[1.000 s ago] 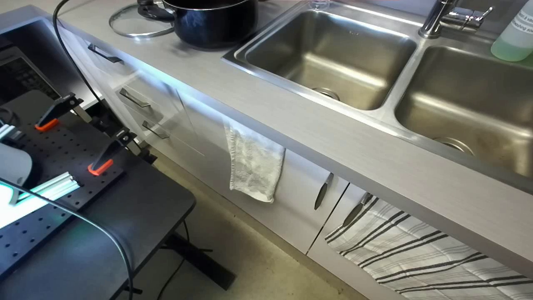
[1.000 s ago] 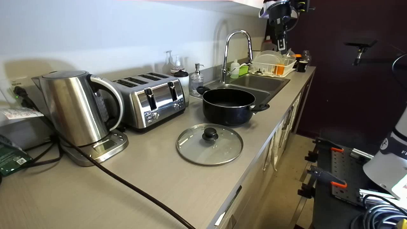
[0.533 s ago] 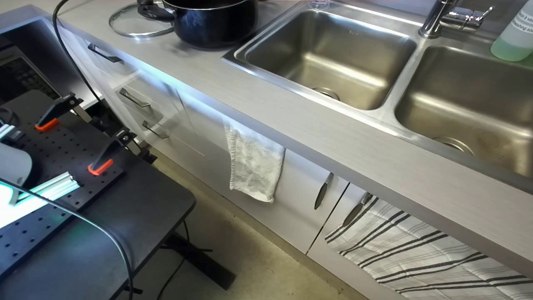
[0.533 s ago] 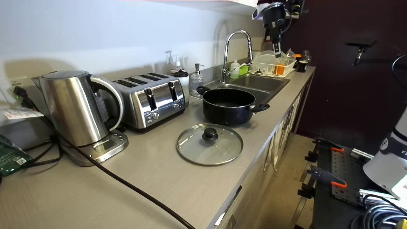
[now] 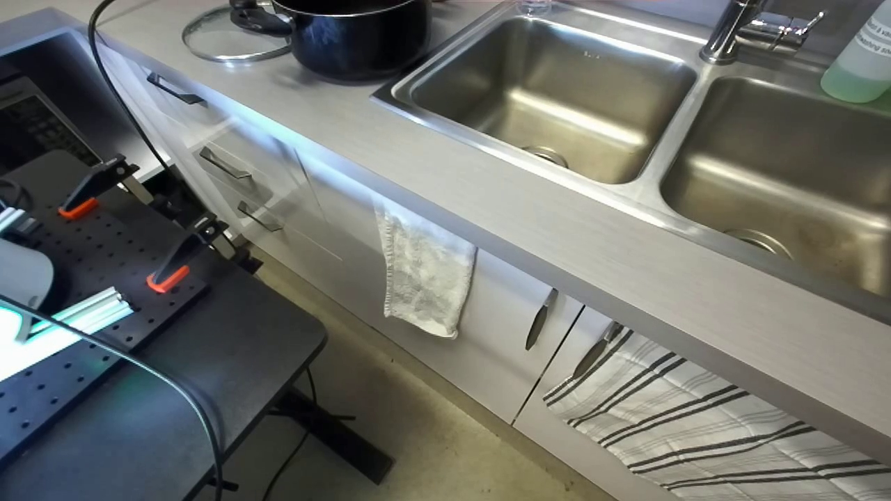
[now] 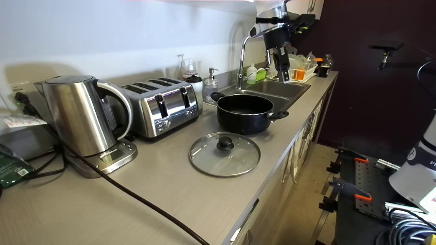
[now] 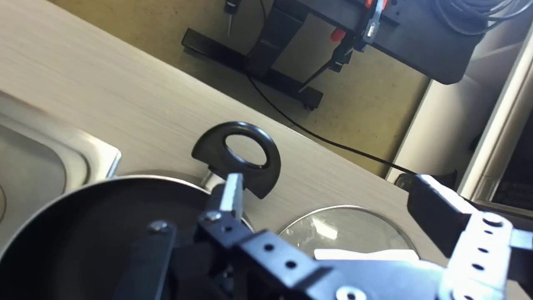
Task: Put the glass lid on the pot.
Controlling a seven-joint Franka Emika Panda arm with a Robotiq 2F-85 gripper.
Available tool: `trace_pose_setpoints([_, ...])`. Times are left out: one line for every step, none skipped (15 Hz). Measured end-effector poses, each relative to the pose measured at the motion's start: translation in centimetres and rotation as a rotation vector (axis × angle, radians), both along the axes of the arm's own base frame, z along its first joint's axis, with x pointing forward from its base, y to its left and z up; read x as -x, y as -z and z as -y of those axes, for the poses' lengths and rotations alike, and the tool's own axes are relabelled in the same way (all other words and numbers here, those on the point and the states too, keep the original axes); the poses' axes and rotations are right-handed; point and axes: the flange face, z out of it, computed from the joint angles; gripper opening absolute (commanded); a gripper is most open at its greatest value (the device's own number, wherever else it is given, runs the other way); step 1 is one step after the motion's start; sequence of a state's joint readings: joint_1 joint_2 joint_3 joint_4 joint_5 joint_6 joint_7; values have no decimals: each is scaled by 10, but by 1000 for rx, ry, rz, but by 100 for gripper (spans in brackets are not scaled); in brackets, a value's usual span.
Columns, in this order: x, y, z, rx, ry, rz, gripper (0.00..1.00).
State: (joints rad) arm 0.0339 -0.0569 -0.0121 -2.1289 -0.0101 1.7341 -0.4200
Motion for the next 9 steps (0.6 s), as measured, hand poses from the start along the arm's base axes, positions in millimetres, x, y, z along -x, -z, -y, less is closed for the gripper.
trace_pose_setpoints([-1, 7, -14, 19, -44, 12, 100])
trace_pose_setpoints([-2, 14, -28, 38, -88, 24, 100])
trace_pose_setpoints([-4, 20, -41, 53, -128, 38, 100])
trace_pose_setpoints([-5, 27, -54, 65, -168, 53, 100])
trace_pose_setpoints([-7, 33, -67, 72, -205, 65, 100])
trace_pose_setpoints([-9, 40, -80, 77, -240, 76, 100])
trace_pose_setpoints([-10, 47, -93, 80, -273, 85, 100])
trace_pose_setpoints([-11, 54, -105, 79, -303, 92, 100])
trace_pose_setpoints([-12, 62, -116, 78, -332, 99, 100])
